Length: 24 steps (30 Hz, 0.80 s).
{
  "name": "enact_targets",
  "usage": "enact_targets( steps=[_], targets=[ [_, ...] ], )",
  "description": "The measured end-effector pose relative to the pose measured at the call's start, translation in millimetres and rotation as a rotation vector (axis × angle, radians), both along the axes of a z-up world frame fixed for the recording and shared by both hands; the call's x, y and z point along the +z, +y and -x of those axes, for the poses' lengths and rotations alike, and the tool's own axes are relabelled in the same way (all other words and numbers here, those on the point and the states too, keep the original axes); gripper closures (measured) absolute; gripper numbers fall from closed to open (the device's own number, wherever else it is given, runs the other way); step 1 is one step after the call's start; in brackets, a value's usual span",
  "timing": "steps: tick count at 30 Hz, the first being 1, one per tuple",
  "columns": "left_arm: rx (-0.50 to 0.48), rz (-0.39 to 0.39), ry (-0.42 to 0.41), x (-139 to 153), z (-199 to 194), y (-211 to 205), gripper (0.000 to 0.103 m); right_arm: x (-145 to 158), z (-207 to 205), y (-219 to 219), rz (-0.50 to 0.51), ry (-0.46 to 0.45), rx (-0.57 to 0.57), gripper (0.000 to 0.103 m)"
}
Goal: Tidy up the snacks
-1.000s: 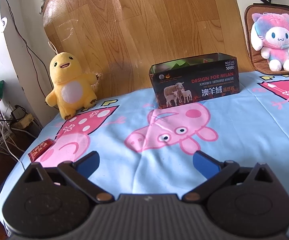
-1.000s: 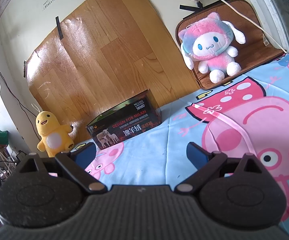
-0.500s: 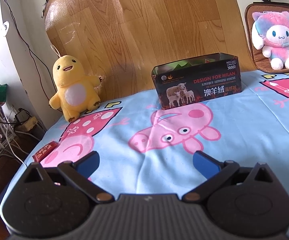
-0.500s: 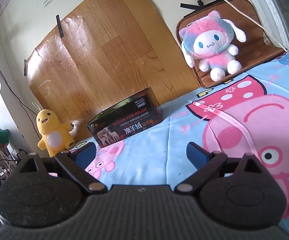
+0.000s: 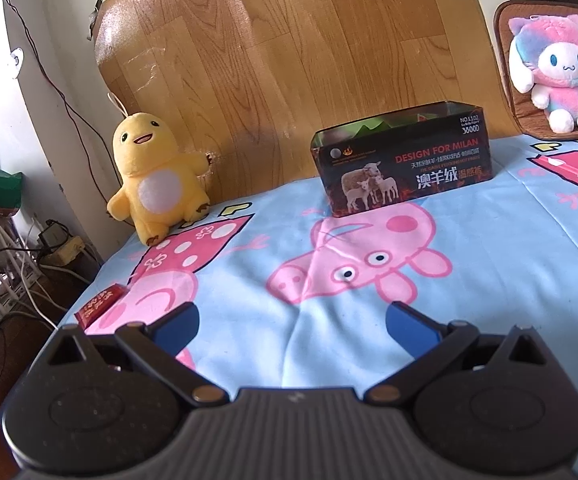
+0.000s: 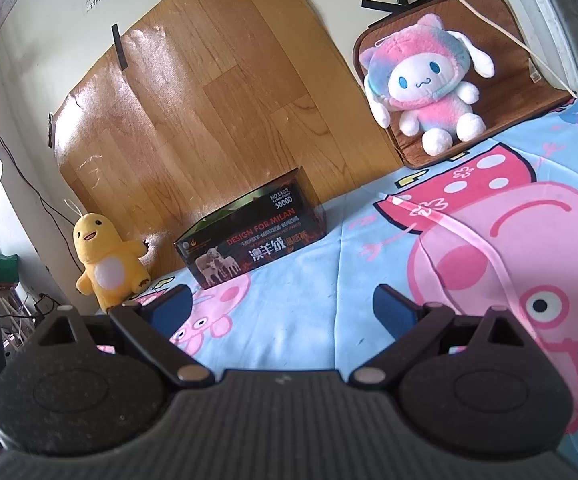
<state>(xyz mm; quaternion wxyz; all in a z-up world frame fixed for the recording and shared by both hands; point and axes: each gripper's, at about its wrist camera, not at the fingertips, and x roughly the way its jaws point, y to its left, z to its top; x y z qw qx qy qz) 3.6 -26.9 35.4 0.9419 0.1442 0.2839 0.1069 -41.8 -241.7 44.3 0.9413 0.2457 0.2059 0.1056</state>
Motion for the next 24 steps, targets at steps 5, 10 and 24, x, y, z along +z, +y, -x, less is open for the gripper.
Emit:
enact_targets(
  steps=[5,10,24],
  targets=[
    [-0.050,0.013,0.010,2,-1,-8,0.000,3,0,-3,0.004,-0.007,-0.009,0.004],
    [-0.141,0.049,0.036,8,-9,-25,0.000,10,5,-13,0.023,-0.020,-0.053,0.004],
    [-0.394,0.239,0.241,20,-25,-85,0.000,33,16,-63,0.077,-0.005,-0.204,0.004]
  ],
)
